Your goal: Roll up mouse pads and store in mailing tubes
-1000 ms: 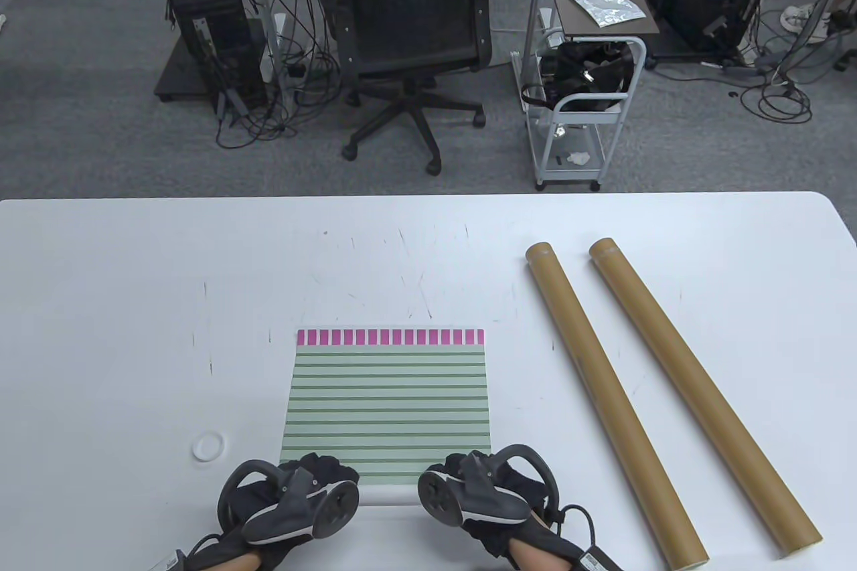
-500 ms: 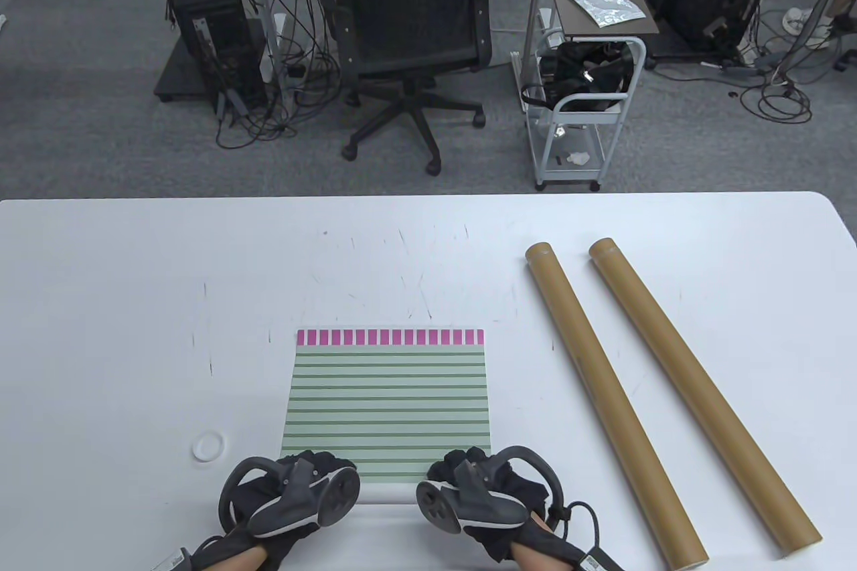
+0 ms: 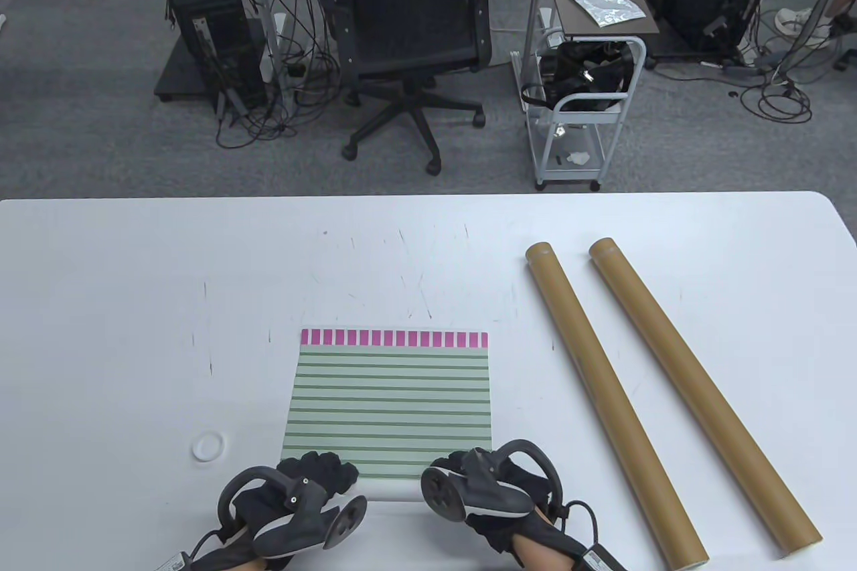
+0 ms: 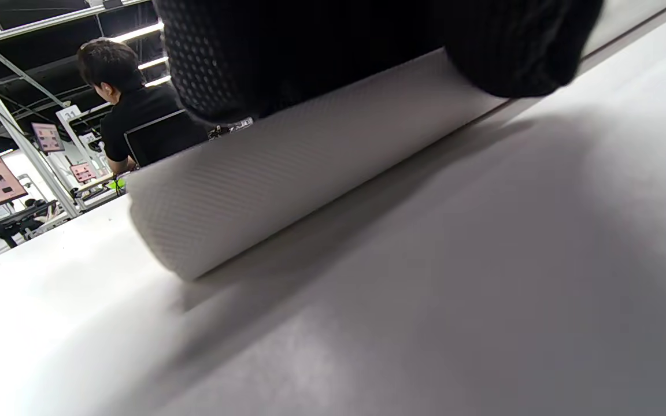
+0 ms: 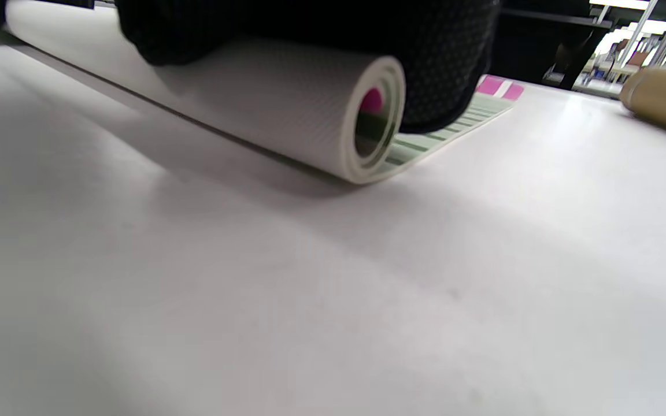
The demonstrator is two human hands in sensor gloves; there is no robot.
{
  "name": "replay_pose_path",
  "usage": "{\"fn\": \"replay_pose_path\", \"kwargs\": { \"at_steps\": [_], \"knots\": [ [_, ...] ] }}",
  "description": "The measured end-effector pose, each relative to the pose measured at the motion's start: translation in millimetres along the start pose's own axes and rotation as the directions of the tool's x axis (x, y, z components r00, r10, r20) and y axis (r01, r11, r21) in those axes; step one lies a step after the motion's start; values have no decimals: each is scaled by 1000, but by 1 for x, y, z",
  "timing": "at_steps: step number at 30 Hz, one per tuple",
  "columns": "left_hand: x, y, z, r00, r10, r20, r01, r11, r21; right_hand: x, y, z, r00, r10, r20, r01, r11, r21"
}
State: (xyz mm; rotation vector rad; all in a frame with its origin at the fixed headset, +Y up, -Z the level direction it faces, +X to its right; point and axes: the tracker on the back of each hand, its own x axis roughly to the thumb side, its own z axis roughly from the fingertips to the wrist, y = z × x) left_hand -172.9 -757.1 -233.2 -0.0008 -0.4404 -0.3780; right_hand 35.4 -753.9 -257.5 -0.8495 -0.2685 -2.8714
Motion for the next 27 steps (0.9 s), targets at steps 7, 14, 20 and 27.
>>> {"fn": "replay_pose_path", "kwargs": {
  "at_steps": [7, 14, 20, 27],
  "knots": [
    [0, -2, -5, 1000, 15, -27, -16, 999, -35, 0, 2, 8, 999, 45, -3, -45, 999, -28],
    [-6, -5, -9, 997, 68, -46, -71, 995, -64, 5, 4, 4, 992, 126, -12, -126, 991, -52],
    [-9, -3, -4, 993, 122, -10, -122, 988, -94, 1, 2, 0, 997, 74, -12, -74, 997, -21],
    [-4, 2, 1, 990, 132, 40, -128, 987, -102, -3, 3, 0, 999, 32, -1, -32, 999, 24]
  ]
}}
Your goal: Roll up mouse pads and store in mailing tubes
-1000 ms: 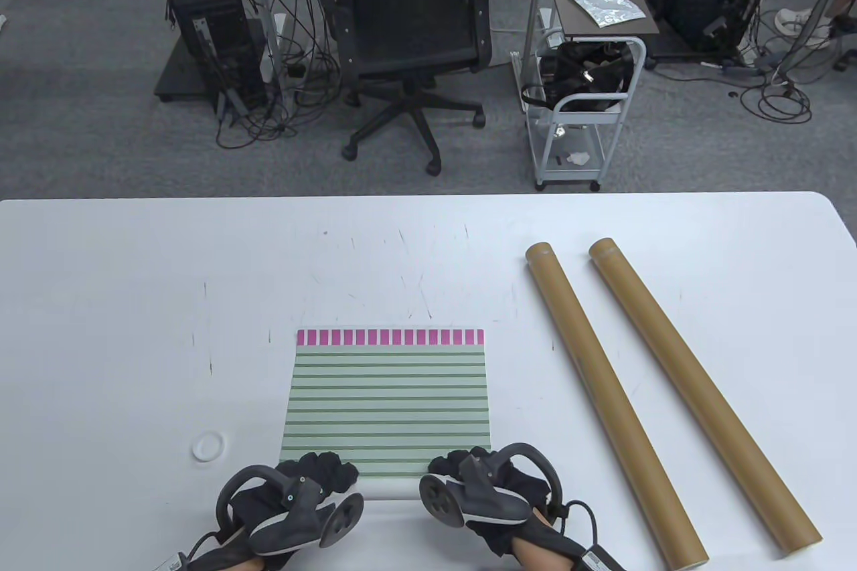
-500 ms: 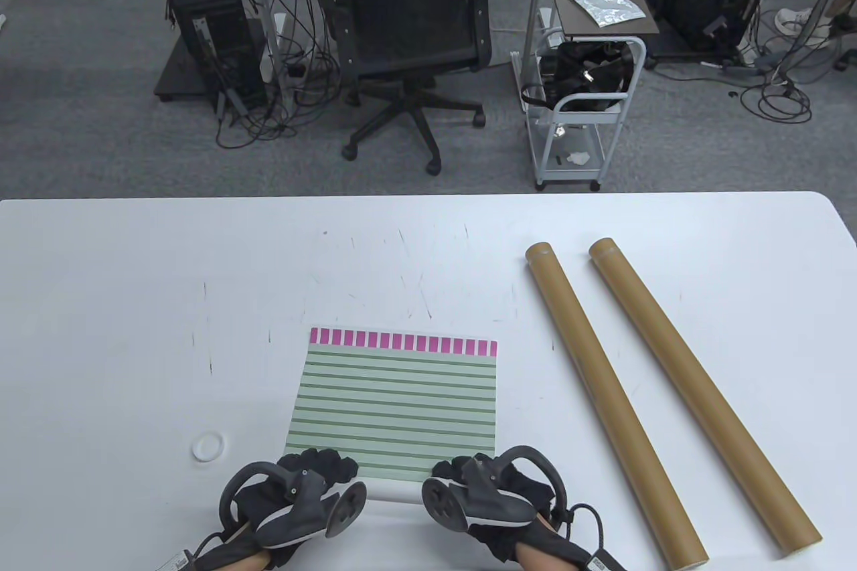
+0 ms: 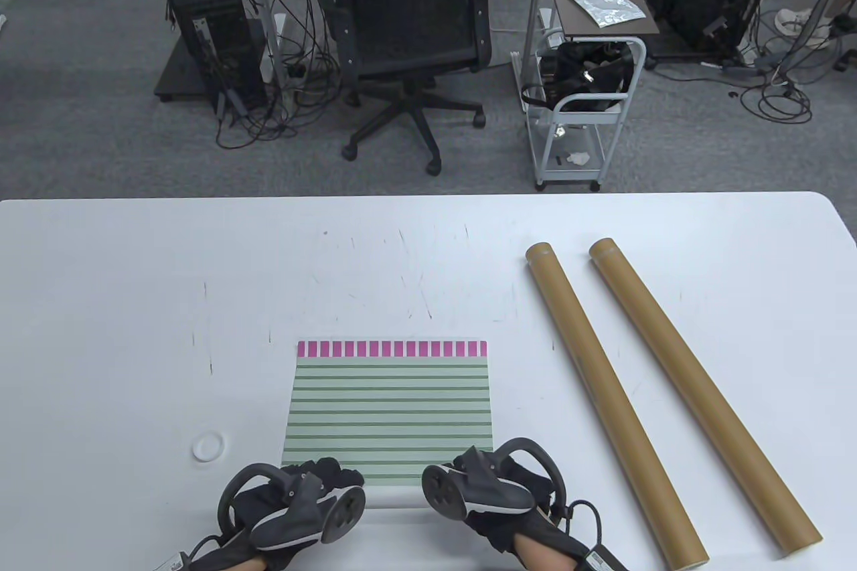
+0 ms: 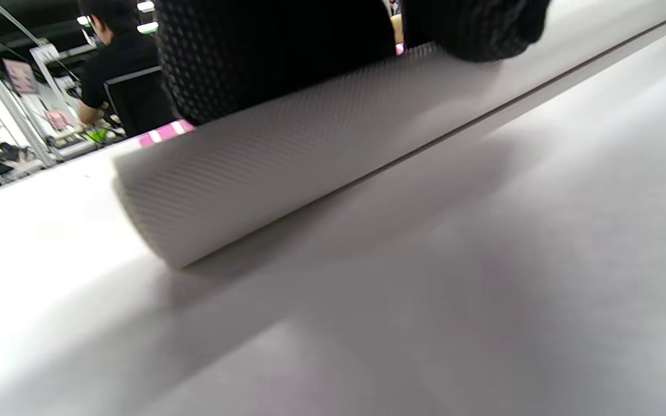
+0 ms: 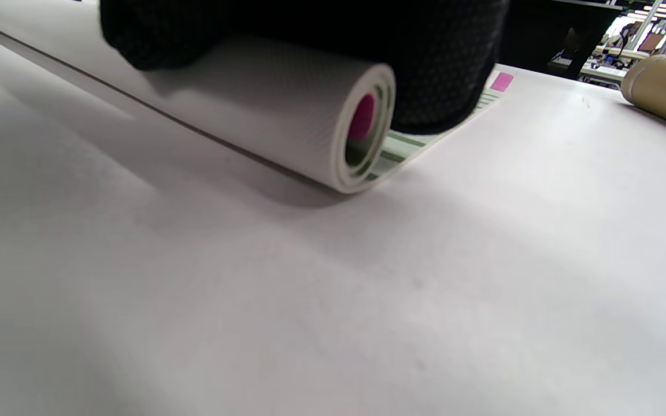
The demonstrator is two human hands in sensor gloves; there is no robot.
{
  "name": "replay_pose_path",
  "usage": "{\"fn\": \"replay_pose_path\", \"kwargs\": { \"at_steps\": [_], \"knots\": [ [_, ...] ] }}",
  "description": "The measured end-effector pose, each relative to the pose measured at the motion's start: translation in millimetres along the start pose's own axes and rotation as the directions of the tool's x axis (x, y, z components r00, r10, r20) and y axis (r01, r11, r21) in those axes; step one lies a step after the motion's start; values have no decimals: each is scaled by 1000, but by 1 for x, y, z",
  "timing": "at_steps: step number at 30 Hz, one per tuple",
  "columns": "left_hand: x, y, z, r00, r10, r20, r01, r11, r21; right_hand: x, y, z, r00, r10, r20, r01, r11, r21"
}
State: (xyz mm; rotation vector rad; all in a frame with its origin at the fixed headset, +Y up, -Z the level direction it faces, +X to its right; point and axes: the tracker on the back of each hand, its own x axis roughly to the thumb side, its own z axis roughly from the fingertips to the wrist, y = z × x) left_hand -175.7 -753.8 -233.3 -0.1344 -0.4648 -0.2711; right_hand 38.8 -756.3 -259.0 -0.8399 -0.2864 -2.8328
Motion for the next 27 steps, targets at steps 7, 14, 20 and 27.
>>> {"fn": "replay_pose_path", "kwargs": {
  "at_steps": [7, 14, 20, 27],
  "knots": [
    [-2, -3, -7, 999, 38, -27, -39, 999, -22, -2, 4, 5, 1000, 9, -17, -10, 999, -46],
    [3, -2, -10, 992, -79, -102, 81, 997, 19, 2, 2, 6, 995, 88, -56, -95, 985, -144],
    [-6, -2, -13, 988, -1, -156, 2, 1000, 9, 1, 4, 4, 998, 47, -42, -51, 994, -101],
    [-6, -3, -6, 993, -31, -113, 38, 997, 62, 2, 5, -1, 993, 101, -53, -106, 989, -102]
  ]
}}
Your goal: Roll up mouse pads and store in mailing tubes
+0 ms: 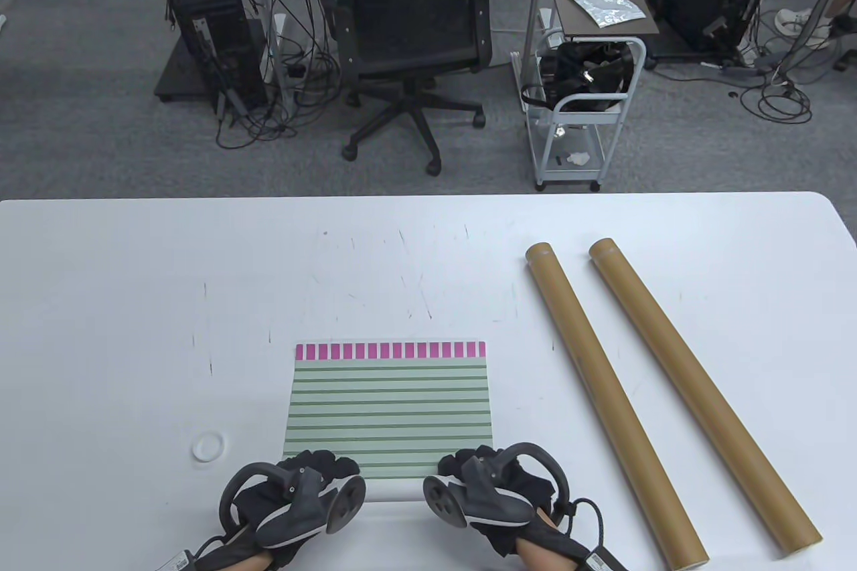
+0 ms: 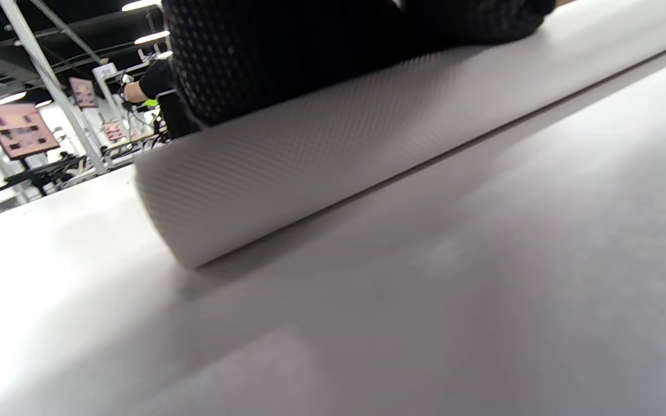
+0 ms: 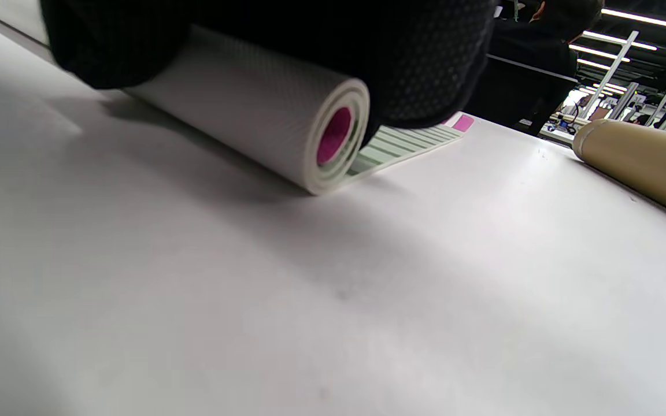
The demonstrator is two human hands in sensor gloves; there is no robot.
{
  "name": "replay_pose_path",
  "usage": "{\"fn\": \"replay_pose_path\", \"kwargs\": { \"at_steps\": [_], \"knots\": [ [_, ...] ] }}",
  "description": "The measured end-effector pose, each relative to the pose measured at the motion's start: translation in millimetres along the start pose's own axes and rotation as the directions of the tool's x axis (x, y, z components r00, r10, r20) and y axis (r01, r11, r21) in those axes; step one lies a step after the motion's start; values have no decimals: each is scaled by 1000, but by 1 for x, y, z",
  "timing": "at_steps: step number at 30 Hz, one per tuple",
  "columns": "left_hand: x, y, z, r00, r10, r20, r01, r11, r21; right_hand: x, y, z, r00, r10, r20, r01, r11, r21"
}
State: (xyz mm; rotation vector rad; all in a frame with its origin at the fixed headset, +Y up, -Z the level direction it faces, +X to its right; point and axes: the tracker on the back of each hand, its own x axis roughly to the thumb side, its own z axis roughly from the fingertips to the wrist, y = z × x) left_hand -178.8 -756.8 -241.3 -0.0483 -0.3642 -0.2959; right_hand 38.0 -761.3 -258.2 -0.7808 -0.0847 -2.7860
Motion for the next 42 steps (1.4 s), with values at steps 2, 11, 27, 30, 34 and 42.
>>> {"fn": "replay_pose_path", "kwargs": {
  "at_steps": [2, 11, 27, 30, 34, 42],
  "knots": [
    [-2, 1, 2, 998, 46, 33, -45, 999, -21, 0, 0, -1, 1000, -10, -2, 10, 1000, 6],
    [9, 4, 6, 998, -13, 59, 14, 1000, -13, -10, 1, 0, 988, -154, 19, 151, 985, 88],
    [-9, -3, -11, 993, 116, -34, -120, 985, -125, -2, 1, 5, 1000, -19, 15, 19, 1000, -19],
    [-9, -5, -10, 995, 98, -26, -101, 987, -122, -4, -2, 2, 1000, -29, 3, 29, 999, -26],
    [-7, -5, -4, 996, 86, 3, -85, 990, -109, -4, -3, 1, 1000, -29, -5, 29, 999, -29],
    [0, 3, 6, 994, 50, 94, -44, 997, -67, -8, 0, 2, 992, -129, 16, 128, 990, 54]
  ]
}}
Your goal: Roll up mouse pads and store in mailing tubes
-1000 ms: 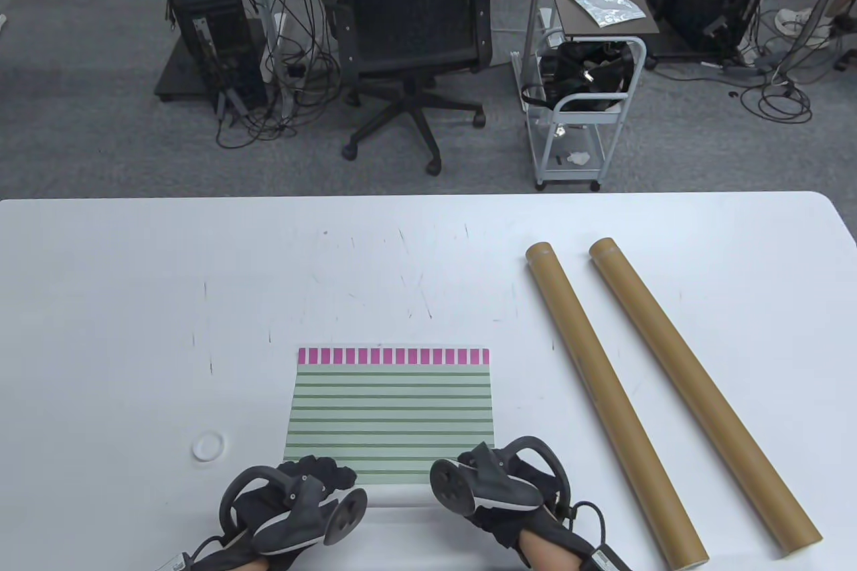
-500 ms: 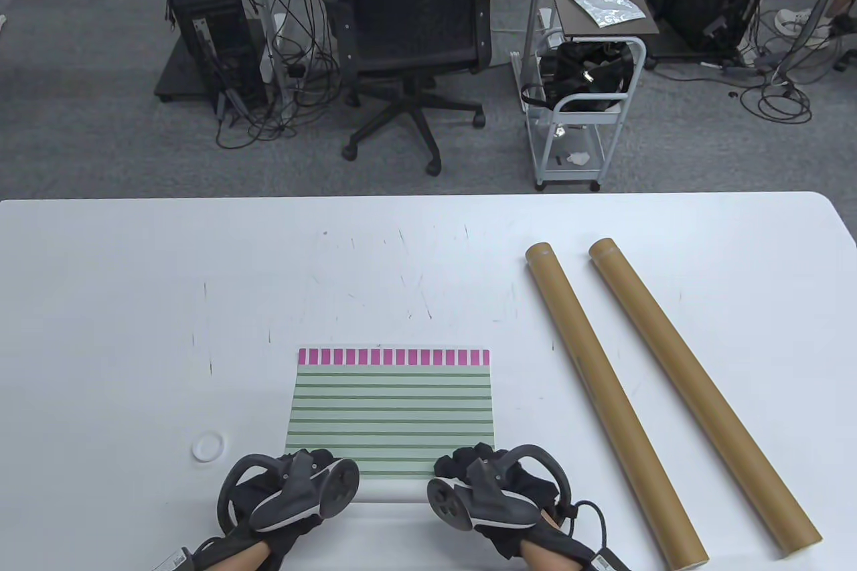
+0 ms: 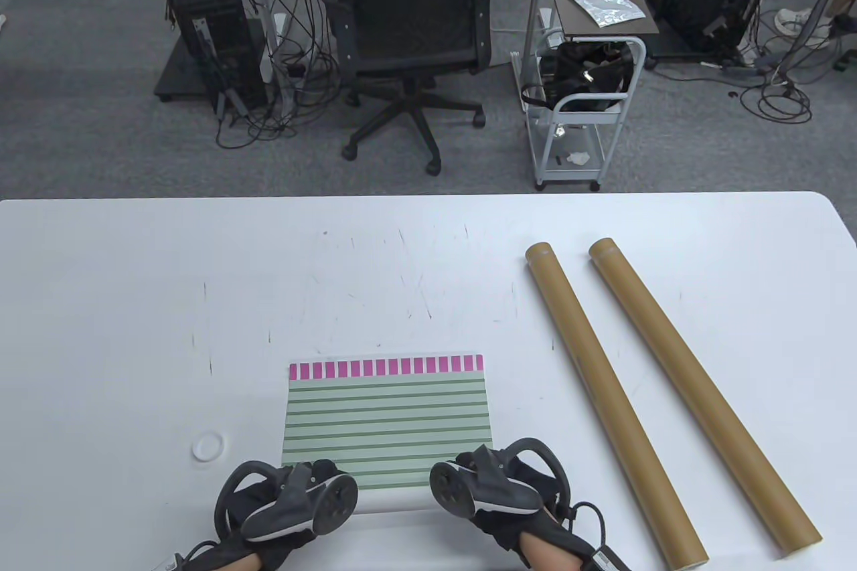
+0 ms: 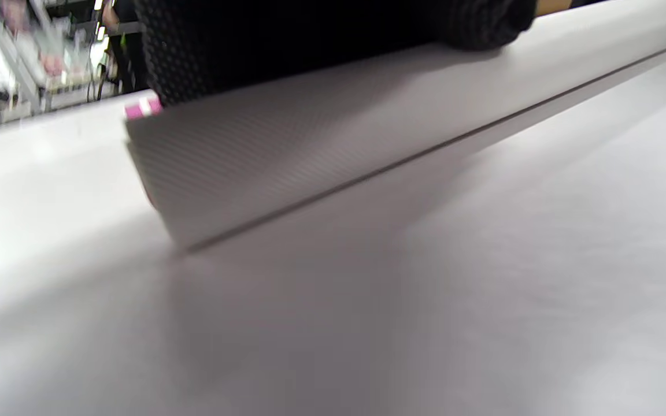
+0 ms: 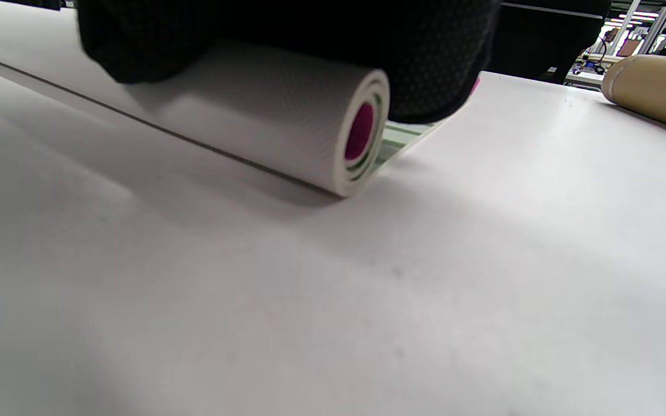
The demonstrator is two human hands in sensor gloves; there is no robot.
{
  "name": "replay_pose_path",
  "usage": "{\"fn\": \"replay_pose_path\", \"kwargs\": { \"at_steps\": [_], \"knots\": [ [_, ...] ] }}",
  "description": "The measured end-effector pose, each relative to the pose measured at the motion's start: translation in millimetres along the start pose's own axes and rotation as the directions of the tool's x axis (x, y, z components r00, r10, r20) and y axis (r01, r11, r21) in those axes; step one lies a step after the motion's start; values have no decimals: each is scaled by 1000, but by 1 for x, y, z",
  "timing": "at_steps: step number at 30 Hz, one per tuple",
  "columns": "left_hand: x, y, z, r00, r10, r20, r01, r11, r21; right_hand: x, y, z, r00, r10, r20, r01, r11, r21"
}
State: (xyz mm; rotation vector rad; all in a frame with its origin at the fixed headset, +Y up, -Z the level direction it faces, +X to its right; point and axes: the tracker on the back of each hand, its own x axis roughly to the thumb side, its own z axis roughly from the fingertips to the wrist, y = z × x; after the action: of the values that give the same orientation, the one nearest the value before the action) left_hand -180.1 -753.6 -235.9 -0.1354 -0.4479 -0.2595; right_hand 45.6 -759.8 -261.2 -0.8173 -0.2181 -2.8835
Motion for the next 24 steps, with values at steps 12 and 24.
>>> {"fn": "replay_pose_path", "kwargs": {
  "at_steps": [12, 24],
  "knots": [
    [9, 4, 1, 995, -100, 12, 99, 995, 24, 0, -2, -2, 999, -49, 18, 48, 997, 57],
    [13, -1, -5, 987, -162, 5, 162, 987, -23, 22, -4, 9, 982, 184, 39, -182, 982, -60]
  ]
}}
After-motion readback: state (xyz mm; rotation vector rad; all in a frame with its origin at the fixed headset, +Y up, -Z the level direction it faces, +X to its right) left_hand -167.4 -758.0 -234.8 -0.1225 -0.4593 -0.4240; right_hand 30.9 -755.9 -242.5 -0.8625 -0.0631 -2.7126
